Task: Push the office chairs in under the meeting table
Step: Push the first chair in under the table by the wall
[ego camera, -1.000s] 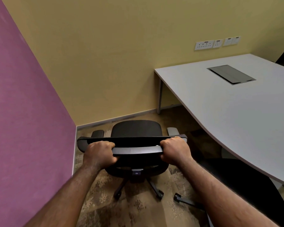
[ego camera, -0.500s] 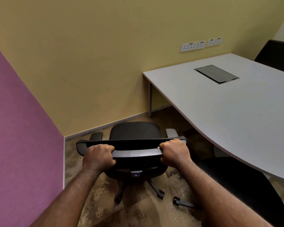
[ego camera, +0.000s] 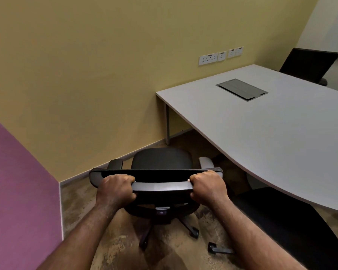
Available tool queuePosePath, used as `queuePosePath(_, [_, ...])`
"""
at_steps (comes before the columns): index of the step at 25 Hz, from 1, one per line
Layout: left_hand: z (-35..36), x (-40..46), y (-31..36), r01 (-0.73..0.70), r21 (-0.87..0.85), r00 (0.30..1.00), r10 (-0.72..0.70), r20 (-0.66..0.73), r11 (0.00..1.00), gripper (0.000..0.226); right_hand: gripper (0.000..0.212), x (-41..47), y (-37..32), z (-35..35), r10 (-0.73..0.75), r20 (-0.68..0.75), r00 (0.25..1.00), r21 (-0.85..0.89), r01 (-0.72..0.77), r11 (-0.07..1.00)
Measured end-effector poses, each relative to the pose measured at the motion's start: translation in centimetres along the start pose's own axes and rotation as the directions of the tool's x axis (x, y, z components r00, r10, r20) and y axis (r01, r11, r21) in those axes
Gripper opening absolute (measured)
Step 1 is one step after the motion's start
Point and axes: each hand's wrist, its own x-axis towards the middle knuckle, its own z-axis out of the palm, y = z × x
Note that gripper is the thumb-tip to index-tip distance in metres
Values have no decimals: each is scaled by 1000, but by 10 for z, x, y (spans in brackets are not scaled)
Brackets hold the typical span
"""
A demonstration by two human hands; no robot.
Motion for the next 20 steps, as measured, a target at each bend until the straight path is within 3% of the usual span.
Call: queuePosePath(20, [23, 186, -32, -145, 13, 989, 145, 12, 989, 15, 15, 128, 37, 15, 154, -21, 988, 11, -154, 988])
